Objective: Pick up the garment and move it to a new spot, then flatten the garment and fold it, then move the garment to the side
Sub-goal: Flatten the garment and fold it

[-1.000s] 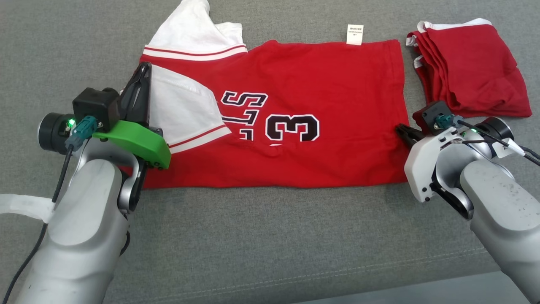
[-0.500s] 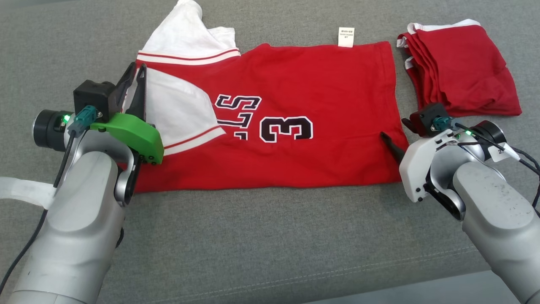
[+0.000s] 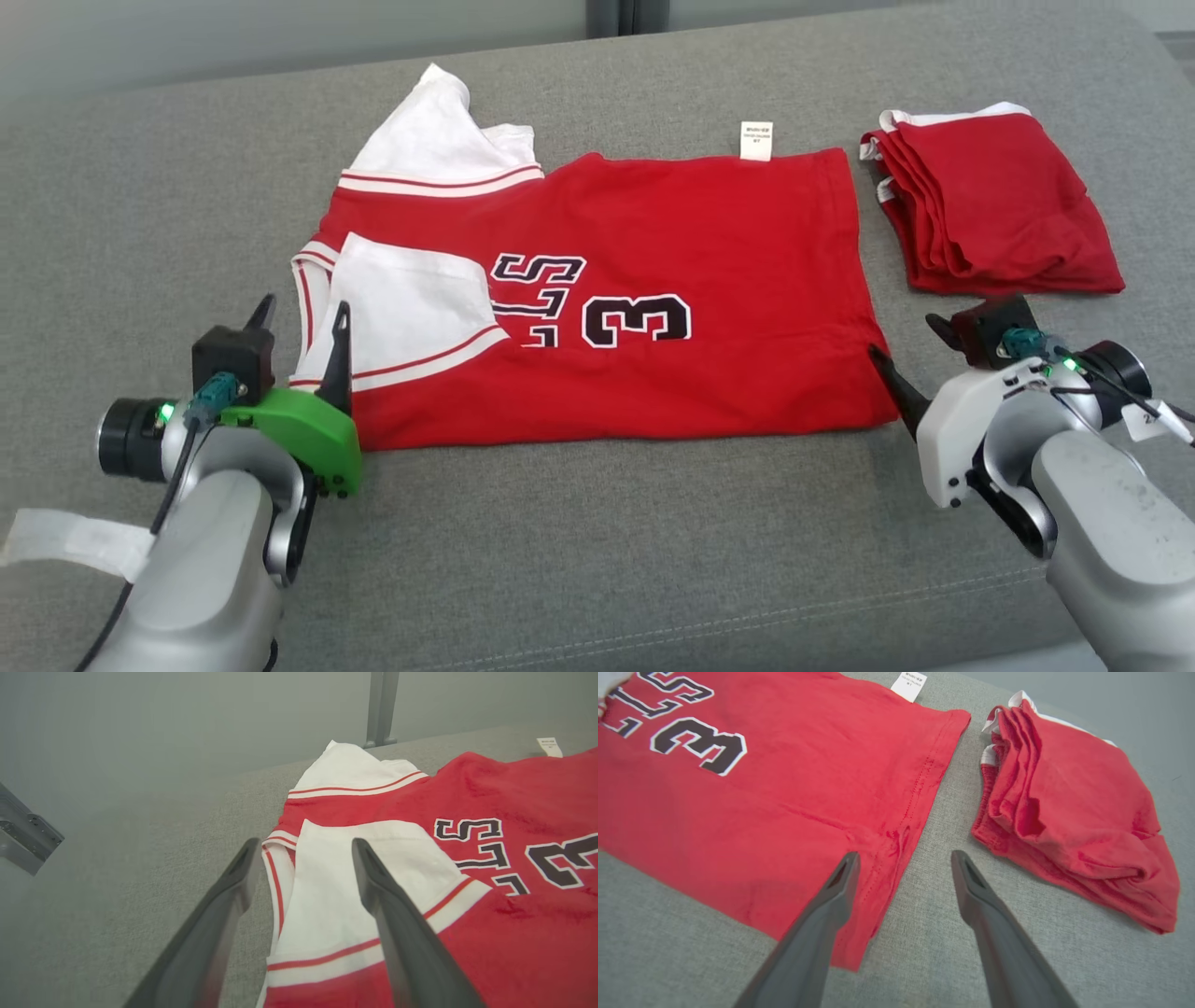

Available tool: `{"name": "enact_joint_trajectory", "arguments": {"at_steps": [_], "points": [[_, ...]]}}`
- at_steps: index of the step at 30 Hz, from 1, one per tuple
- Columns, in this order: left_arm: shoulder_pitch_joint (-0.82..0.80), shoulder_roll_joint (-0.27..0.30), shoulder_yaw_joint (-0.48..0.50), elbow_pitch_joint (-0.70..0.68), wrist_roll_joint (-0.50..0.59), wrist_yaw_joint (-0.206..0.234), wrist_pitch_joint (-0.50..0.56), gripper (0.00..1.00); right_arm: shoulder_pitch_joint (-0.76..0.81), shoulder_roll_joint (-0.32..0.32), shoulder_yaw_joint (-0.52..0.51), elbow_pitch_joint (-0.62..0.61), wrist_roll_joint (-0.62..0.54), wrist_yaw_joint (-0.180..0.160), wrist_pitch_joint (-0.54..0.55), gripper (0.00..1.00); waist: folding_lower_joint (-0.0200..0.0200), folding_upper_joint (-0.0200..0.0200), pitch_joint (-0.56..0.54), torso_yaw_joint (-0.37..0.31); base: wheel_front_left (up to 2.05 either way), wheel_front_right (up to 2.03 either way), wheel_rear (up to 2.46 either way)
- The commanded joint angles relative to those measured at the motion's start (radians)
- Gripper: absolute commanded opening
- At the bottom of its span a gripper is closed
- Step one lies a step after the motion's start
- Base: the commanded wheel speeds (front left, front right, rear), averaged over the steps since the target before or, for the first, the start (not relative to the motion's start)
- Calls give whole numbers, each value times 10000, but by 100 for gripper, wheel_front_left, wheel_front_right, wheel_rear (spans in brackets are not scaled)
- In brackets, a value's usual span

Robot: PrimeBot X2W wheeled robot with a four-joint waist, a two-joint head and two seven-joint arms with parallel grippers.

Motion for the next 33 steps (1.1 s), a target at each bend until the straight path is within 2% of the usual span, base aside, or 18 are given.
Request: {"name": "enact_joint_trajectory", "arguments": {"at_steps": [1,11,20,30,32,33], "points": [[388,110,-21,-79,-57,128,98,100,403,31,-191,-194,-149,-16,19,100,0,-1,-321,89,0,0,0],[1534,319,-334,-491,157,806,842,100,1855,911,-1454,-1201,-803,-16,445,100,0,-1,-219,51,0,0,0],[1417,397,-555,-670,226,1167,1686,100,2023,1471,-2168,-1102,-1378,-16,823,100,0,-1,38,175,0,0,0],[1708,409,-525,-829,-208,1448,3073,100,2261,1928,-2800,-911,-1756,-16,1131,100,0,-1,169,155,0,0,0],[1688,431,-540,-896,-251,1462,3209,80,2216,2014,-2840,-857,-1827,-16,1133,100,0,-1,217,150,0,0,0],[1676,451,-558,-926,-260,1471,3291,78,2165,2060,-2853,-829,-1852,-16,1111,100,0,-1,240,150,0,0,0]]}}
